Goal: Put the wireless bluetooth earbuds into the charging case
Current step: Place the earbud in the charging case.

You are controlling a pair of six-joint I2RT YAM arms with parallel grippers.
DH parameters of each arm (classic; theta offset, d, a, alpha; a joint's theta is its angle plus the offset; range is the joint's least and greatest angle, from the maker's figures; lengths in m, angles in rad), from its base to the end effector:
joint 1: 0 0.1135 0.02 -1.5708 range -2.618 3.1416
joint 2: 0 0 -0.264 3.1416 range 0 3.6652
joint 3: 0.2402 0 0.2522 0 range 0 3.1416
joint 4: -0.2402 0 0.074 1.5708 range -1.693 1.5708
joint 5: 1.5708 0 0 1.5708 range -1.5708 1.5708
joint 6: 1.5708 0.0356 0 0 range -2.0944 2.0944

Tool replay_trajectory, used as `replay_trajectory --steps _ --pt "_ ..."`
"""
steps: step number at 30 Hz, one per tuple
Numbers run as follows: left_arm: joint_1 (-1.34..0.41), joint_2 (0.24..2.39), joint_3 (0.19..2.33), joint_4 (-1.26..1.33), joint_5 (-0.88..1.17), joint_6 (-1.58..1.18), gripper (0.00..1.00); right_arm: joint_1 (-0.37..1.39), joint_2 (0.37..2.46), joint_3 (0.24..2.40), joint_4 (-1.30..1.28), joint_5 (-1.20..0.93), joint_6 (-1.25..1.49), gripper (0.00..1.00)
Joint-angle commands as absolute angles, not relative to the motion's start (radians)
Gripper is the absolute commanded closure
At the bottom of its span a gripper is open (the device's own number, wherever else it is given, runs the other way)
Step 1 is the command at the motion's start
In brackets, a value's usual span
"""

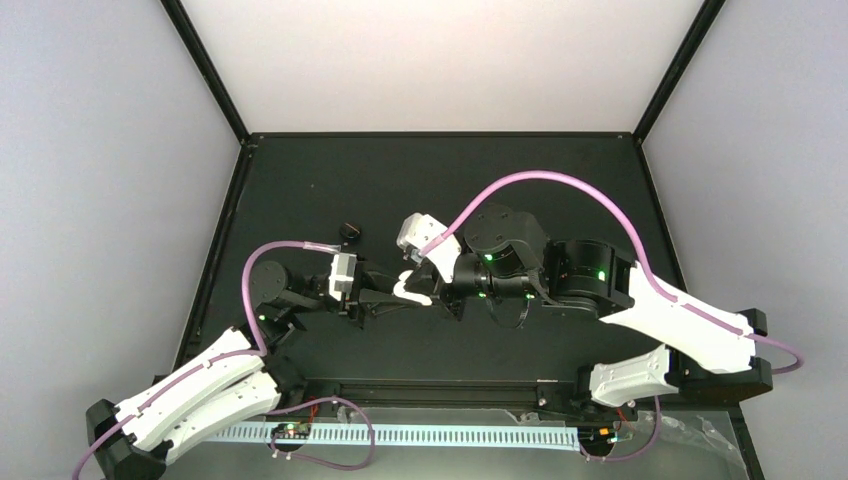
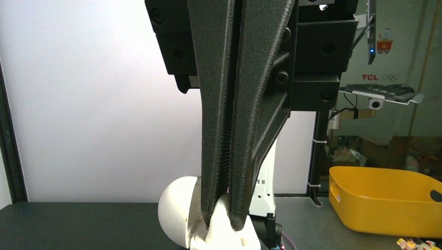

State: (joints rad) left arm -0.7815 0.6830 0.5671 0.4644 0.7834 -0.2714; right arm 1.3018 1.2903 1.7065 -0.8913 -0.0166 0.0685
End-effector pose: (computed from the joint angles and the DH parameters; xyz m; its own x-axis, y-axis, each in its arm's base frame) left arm 0.0950 -0.1296 0.3453 -0.0265 -0.2413 -0.9701 0.9994 -0.0300 -0.0198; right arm 0.0643 0.2355 0.4710 -0.1875 -0.4227 -0.8866 -0.9572 0.2811 0.0684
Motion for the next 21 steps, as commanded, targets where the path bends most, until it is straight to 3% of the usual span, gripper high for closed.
replay_trajectory --steps 1,14,21 --pt "-0.790 0.680 0.608 0.578 0.759 -0.292 0.98 1.323 1.322 1.695 -0.957 0.027 0.050 0.99" --pt "-0.790 0.678 0.632 0.547 0.761 -0.263 0.98 1.326 1.371 1.743 -1.021 0.026 0.031 0.99" --pt "-0.790 0.683 0.592 0.502 0.759 -0.224 0.98 1.326 1.302 1.753 -0.947 -0.005 0.046 0.77"
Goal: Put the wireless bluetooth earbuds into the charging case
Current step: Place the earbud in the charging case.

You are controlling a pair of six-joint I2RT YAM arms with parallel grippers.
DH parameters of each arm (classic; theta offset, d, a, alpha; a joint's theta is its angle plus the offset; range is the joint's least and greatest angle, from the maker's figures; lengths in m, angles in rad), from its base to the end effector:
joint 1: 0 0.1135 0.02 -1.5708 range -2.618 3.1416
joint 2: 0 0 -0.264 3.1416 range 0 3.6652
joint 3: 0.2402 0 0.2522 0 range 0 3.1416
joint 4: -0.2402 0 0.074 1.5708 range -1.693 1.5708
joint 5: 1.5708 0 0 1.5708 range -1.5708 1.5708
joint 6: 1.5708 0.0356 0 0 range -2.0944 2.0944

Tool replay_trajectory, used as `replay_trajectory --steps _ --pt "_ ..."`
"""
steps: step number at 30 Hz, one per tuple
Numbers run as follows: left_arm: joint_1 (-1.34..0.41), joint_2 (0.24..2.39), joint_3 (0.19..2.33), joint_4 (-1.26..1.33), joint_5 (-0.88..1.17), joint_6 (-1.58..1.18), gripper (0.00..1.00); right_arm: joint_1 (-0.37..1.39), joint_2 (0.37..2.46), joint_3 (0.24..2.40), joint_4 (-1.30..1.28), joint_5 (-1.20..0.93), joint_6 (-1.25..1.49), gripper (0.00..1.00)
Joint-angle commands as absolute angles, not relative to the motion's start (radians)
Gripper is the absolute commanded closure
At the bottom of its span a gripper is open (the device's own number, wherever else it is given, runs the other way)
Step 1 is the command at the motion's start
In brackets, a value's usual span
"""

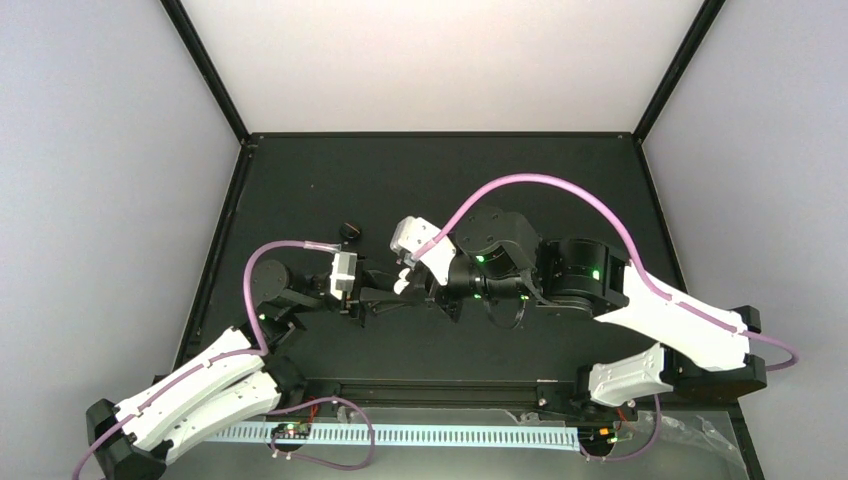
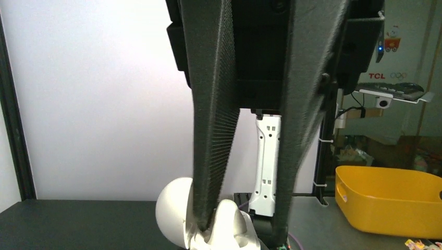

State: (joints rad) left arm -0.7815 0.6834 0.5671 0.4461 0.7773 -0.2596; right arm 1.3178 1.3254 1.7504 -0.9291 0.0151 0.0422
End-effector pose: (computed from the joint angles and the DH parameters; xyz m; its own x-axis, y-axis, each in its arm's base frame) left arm 0.0957 -0.1301 0.3435 -0.0276 -0.2304 -0.9727 0.9995 -0.0212 -0.0233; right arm 0.0632 0.2422 0.4723 -0.1615 -0.4561 -0.8751 -0.9588 0.2826 0.0297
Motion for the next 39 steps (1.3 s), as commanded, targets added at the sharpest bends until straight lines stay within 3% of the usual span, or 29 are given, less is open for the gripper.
replay_trajectory --steps 1,11,21,26,32,39 --pt "-0.790 0.684 0.586 0.499 0.757 -0.221 0.98 1.325 1.294 1.757 -0.940 -0.013 0.047 0.75" --pt "-0.790 0.691 0.568 0.493 0.752 -0.220 0.98 1.324 1.239 1.833 -0.911 0.027 0.053 0.55" --pt "-0.790 0.661 0.571 0.495 0.761 -0.221 0.98 1.276 1.208 1.756 -0.903 0.276 0.107 0.53" --pt "-0.791 0.657 0.572 0.489 0.761 -0.217 0.98 1.276 1.237 1.742 -0.908 0.221 0.109 0.50" --pt "-0.791 0.658 0.571 0.474 0.759 -0.210 0.98 1.276 1.196 1.697 -0.816 0.104 0.108 0.32" --pt "-0.792 0.654 0.574 0.477 0.761 -0.214 0.98 1.276 1.229 1.699 -0.854 0.089 0.112 0.24"
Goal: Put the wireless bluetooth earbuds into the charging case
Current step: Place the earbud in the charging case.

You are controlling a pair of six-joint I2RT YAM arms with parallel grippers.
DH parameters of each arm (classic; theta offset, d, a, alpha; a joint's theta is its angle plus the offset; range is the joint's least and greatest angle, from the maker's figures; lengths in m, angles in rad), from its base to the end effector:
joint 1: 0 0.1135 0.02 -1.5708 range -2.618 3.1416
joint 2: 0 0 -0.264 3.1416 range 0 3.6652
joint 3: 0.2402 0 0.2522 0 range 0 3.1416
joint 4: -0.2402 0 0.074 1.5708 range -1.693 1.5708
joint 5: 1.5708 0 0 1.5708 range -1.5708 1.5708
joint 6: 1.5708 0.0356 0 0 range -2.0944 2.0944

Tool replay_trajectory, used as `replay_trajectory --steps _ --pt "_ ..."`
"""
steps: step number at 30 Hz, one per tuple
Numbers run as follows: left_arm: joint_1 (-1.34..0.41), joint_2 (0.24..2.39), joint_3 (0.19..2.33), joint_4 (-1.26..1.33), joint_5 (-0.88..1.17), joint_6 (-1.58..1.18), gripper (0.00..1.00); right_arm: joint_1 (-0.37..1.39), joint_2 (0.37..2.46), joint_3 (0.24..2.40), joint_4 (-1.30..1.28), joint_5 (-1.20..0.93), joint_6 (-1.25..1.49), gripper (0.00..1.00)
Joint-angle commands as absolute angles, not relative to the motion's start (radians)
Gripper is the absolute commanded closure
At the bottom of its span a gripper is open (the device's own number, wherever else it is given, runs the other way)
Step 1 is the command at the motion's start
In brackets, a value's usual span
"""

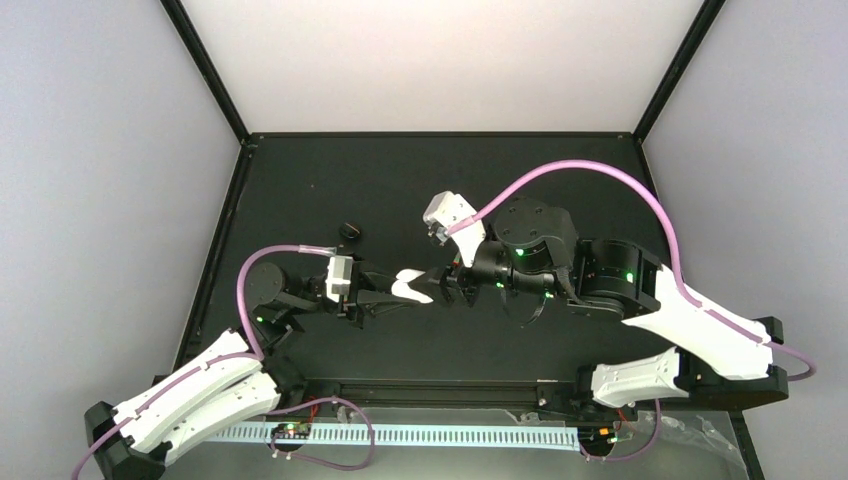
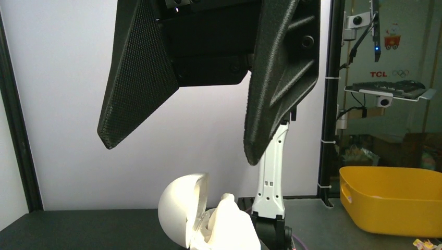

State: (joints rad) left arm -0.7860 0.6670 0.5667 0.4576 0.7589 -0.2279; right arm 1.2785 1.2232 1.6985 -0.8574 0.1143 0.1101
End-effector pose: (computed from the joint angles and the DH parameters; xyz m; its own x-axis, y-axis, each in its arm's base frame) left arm 0.0928 -0.1276 0.3469 0.0219 -0.2539 -0.9670 0.9997 -0.0007 0.0228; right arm 0.0678 0.2113 0.4864 -0.2080 -0.3123 -0.9269 -0.9035 0.4245 0.0597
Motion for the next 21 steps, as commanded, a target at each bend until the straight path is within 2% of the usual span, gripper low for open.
replay_trajectory --steps 1,6,21 --pt "-0.792 0.654 0.574 0.477 0.762 -0.215 0.98 1.276 1.231 1.697 -0.854 0.083 0.112 0.23" --pt "-0.792 0.651 0.576 0.477 0.762 -0.216 0.98 1.276 1.258 1.705 -0.882 0.082 0.110 0.18" --pt "-0.792 0.636 0.578 0.484 0.762 -0.219 0.98 1.276 1.260 1.678 -0.901 0.187 0.120 0.18"
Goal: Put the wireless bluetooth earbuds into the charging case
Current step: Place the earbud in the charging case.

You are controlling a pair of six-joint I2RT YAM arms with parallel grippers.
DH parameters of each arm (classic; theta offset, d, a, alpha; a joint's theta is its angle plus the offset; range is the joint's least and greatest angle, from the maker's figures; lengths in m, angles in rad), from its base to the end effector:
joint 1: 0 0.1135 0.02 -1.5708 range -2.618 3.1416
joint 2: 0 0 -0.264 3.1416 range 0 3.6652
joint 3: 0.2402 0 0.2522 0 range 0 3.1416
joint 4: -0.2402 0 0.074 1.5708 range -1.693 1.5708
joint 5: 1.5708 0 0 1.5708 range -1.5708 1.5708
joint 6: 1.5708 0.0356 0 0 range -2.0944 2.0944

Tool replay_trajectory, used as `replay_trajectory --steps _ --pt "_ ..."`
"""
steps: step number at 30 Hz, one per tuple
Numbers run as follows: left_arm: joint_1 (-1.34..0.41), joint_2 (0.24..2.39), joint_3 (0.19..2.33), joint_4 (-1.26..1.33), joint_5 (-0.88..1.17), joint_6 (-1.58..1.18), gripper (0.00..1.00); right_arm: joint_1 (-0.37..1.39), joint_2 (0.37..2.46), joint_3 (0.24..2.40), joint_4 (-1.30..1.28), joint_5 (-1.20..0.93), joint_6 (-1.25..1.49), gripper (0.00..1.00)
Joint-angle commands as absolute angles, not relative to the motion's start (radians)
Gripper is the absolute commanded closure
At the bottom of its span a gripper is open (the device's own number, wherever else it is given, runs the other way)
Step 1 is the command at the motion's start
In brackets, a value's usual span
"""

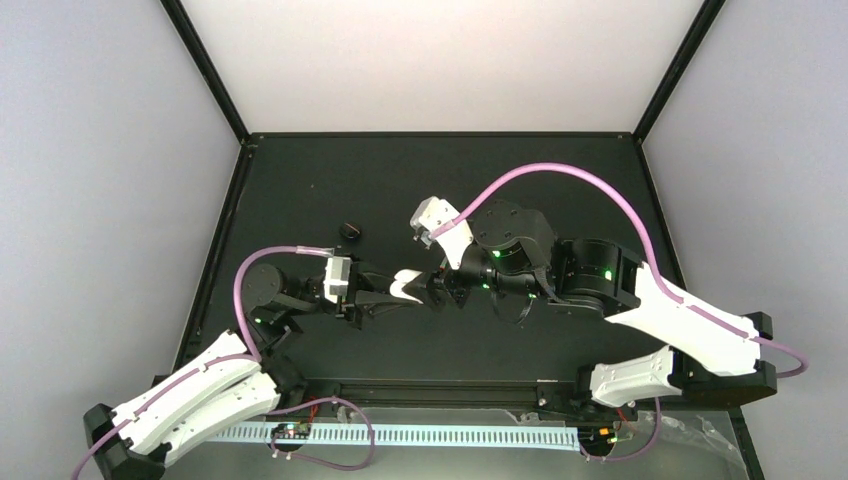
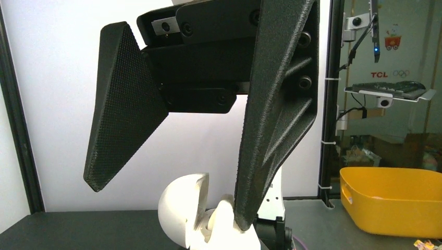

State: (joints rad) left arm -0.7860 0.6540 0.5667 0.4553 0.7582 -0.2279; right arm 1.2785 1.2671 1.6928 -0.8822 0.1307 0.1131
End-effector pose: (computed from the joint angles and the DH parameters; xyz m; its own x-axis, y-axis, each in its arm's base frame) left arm 0.0907 -0.1255 0.3484 0.0292 -0.2613 -0.9648 0.9995 0.0001 0.0302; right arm 0.0729 0.2261 0.4730 -0.2296 -0.3745 -0.8984 -0.8955 0.4428 0.0442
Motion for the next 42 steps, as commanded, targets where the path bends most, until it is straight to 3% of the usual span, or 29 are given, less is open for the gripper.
replay_trajectory --steps 1,9,19,21,26,35,42 --pt "-0.792 0.634 0.579 0.485 0.763 -0.218 0.98 1.275 1.260 1.675 -0.903 0.186 0.121 0.18" --pt "-0.792 0.632 0.581 0.480 0.761 -0.214 0.98 1.275 1.251 1.674 -0.911 0.188 0.122 0.18" --pt "-0.792 0.664 0.579 0.389 0.687 -0.172 0.98 1.275 1.196 1.820 -0.928 -0.033 0.085 0.21" --pt "-0.792 0.674 0.583 0.384 0.676 -0.170 0.98 1.276 1.212 1.844 -0.957 -0.070 0.079 0.28" --pt "-0.792 0.696 0.609 0.356 0.672 -0.169 0.98 1.276 1.265 1.845 -0.999 -0.097 0.089 0.61" --pt "-0.792 0.691 0.618 0.342 0.688 -0.166 0.98 1.264 1.322 1.813 -1.002 -0.040 0.106 0.80" --pt "-0.792 0.687 0.620 0.337 0.697 -0.164 0.98 1.249 1.335 1.789 -1.002 0.000 0.106 0.83"
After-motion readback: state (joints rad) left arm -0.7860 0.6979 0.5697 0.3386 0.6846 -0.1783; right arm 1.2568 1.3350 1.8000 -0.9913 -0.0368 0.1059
